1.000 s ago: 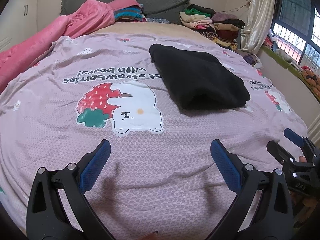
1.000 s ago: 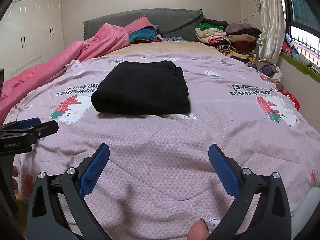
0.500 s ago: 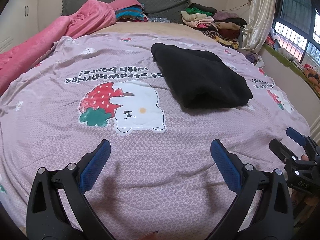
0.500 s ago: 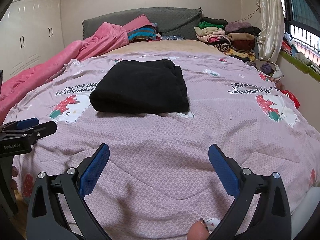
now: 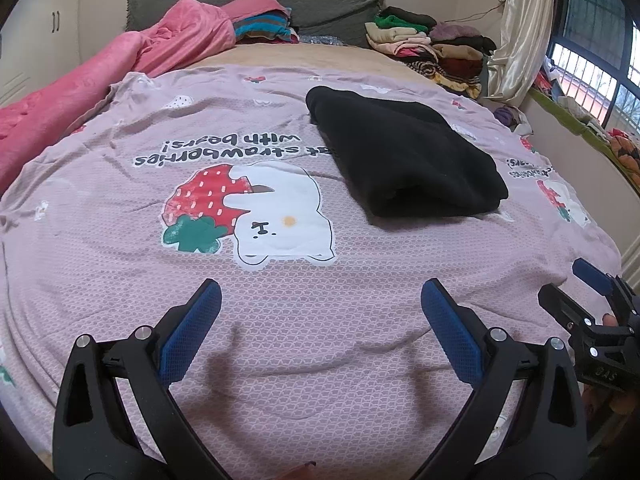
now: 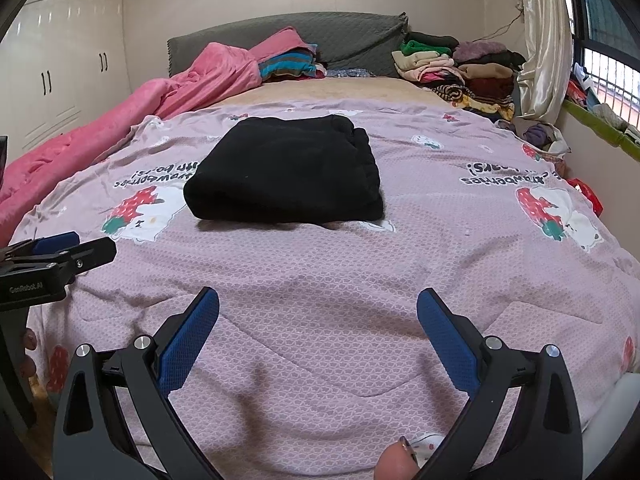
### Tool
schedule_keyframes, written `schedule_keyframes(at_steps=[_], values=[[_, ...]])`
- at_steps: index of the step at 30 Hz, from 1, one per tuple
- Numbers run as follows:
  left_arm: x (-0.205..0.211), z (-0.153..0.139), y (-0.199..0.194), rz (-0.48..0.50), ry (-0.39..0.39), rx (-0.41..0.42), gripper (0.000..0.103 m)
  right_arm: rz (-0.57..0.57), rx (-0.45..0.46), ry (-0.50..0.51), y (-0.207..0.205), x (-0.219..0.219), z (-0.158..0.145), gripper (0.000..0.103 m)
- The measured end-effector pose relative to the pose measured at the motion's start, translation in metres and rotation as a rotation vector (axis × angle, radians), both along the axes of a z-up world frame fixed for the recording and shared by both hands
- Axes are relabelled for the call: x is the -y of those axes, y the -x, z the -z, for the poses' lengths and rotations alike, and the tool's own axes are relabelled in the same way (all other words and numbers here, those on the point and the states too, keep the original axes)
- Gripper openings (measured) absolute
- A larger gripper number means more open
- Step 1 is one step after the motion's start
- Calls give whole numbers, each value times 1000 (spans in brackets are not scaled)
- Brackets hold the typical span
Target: Fold small clothes
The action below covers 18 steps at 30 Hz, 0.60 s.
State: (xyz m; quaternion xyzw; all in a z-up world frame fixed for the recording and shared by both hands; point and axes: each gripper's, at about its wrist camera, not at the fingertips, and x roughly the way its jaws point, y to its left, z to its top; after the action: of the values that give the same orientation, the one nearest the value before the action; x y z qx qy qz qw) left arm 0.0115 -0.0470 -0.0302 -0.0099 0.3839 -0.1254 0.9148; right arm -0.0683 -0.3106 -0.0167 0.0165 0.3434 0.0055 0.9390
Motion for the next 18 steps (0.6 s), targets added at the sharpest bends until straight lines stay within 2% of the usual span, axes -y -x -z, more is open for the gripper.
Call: schedule_keyframes(at_steps=[18], values=[[-2, -1, 0, -2, 0, 2, 93, -3, -5, -7, 0, -2, 0, 99]])
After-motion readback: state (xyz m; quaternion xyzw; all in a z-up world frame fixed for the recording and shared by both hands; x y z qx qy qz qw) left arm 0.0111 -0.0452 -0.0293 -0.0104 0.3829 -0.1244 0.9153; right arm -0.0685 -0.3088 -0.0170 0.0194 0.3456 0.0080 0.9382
